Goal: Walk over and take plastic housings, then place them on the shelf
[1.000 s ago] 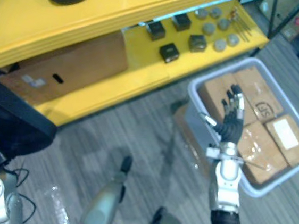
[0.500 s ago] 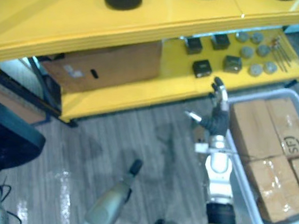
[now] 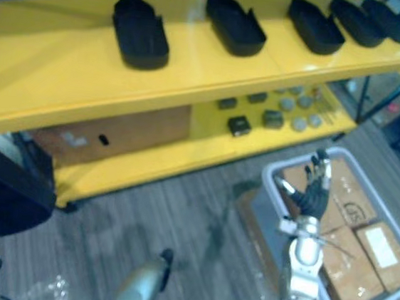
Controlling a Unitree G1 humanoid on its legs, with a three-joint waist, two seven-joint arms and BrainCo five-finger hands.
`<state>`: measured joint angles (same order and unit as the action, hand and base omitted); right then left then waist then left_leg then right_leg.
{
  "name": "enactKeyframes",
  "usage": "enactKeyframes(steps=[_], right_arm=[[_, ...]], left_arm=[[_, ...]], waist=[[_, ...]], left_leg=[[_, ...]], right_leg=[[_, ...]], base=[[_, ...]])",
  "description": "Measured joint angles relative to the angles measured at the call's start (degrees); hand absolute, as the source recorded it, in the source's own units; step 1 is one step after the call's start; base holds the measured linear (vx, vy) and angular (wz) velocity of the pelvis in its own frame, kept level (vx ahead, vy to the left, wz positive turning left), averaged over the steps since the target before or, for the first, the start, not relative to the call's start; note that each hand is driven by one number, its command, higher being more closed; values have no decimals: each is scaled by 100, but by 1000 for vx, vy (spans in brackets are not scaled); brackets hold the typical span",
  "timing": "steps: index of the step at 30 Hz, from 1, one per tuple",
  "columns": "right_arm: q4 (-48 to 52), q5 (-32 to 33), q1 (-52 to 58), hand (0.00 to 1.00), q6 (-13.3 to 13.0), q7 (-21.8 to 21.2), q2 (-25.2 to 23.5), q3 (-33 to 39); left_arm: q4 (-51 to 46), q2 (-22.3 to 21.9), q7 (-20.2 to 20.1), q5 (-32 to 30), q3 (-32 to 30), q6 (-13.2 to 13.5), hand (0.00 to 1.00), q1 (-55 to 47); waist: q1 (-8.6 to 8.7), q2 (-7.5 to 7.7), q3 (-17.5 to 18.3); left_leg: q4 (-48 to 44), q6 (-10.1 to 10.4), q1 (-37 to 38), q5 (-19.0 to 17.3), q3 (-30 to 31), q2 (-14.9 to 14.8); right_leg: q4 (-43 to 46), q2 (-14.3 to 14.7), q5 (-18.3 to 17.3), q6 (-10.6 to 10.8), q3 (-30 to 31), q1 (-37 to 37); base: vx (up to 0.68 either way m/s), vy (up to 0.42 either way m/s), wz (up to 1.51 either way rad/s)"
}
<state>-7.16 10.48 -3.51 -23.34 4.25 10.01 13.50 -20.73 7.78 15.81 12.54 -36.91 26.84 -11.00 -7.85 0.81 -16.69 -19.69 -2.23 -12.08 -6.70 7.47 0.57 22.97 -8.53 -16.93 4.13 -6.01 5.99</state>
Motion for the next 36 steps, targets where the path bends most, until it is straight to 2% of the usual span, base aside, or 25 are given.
enactKeyframes(steps=[2,5,6,8,9,10,11,12,13,14,15,16,18,19,22,23,26,29,33,36], right_arm=[[16,4,32,0,1,-64,71,92],[314,6,319,0,5,-79,74,108],[608,5,497,0,5,-108,75,110],[1087,-3,685,0,5,-98,69,114],[1368,-5,744,0,2,-60,49,113],[1538,-2,702,0,-19,-35,74,232],[1603,-1,699,0,-22,-1,81,298],[1643,-1,617,0,-27,75,160,390],[1582,2,467,0,-28,127,276,465],[1518,1,376,0,-27,184,351,485],[1419,2,255,0,-26,267,478,502],[1353,1,264,0,-28,349,547,526],[1285,2,282,0,-30,425,540,603],[1284,6,277,0,-58,470,540,701],[1285,5,267,0,-208,651,532,849],[1289,4,248,0,-303,724,505,855],[1301,7,346,0,-365,692,231,864],[1300,111,615,0,-366,462,-66,844],[1288,330,734,0,-366,287,-175,725],[1248,347,734,0,-366,172,-222,635]], left_arm=[[203,88,106,0,14,-129,100,54],[282,83,166,24,159,-187,100,5],[268,80,151,58,228,-187,100,-60],[164,81,143,67,331,-188,100,-128],[-15,91,135,70,353,-187,100,-200],[-122,-53,127,85,509,-157,100,-235],[-188,-112,132,87,617,-162,100,-291],[-318,-200,140,47,754,-164,100,-389],[-331,-207,164,54,880,-159,100,-416],[-331,-206,175,43,921,-159,100,-411],[-312,-206,221,34,1014,-158,100,-358],[-256,-205,301,-29,1106,-158,100,-233],[-186,-198,422,-187,1123,-156,100,-29],[-110,-141,472,-238,1145,-156,100,132],[8,-7,613,-236,1303,-206,100,272],[62,36,645,-249,1331,-269,100,239],[257,74,652,-234,1330,-471,100,34],[265,74,649,-235,1277,-468,100,-197],[263,68,649,-391,1266,-462,100,-255],[235,66,626,-467,1276,-462,100,-270]], waist=[[95,-85,71],[100,-164,128],[106,-177,188],[111,-74,284],[109,138,404],[125,100,425],[138,80,471],[151,-5,490],[181,-103,497],[209,-145,493],[250,-269,451],[305,-382,427],[446,-400,379],[503,-424,319],[532,-304,154],[516,-258,128],[525,-188,88],[522,-171,84],[528,-168,86],[536,-169,87]], left_leg=[[-17,39,170,-119,218,-4],[-149,147,344,-331,530,-10],[-295,260,361,-493,763,-11],[-520,476,297,-775,1041,-9],[-626,637,193,-908,1037,-11],[-688,700,130,-945,838,-325],[-670,696,95,-940,724,-538],[-514,687,-15,-833,529,-840],[-254,729,-112,-573,418,-1006],[-154,740,-194,-470,342,-1066],[-24,805,-250,-357,23,-1183],[190,866,-183,-158,-339,-1199],[593,1015,-157,279,-619,-1136],[757,1001,-60,425,-823,-1075],[1053,973,148,567,-778,-916],[1167,990,232,605,-780,-860],[1383,961,512,636,-788,-739],[1541,966,713,645,-804,-687],[1584,987,738,662,-807,-693],[1659,988,915,680,-808,-717]], right_leg=[[-549,2,475,5,265,203],[-751,33,711,-14,479,201],[-716,113,749,-58,620,178],[-551,207,733,-65,816,66],[-515,169,665,-72,789,-50],[-361,239,702,248,477,-59],[-253,299,618,142,314,-20],[3,357,464,41,63,96],[150,349,378,-50,-162,229],[147,346,371,-66,-250,294],[121,328,378,-82,-445,331],[109,286,373,-98,-612,302],[149,136,366,-110,-850,264],[149,62,364,-112,-908,176],[163,-59,358,-115,-980,-24],[181,-110,356,-114,-965,-55],[89,-200,360,-103,-915,-302],[-219,-193,421,-10,-800,-579],[-545,-120,542,133,-790,-726],[-688,-66,625,105,-785,-924]], base=[[155,-46,44],[209,-178,66],[250,-275,93],[260,-392,103],[242,-539,113],[168,-482,112],[136,-449,105],[133,-385,94],[152,-351,90],[156,-292,84],[163,-212,83],[162,-169,90],[123,-50,97],[101,18,88],[85,77,52],[70,82,22],[66,55,12],[57,35,3],[10,5,-1],[2,-2,-2]])
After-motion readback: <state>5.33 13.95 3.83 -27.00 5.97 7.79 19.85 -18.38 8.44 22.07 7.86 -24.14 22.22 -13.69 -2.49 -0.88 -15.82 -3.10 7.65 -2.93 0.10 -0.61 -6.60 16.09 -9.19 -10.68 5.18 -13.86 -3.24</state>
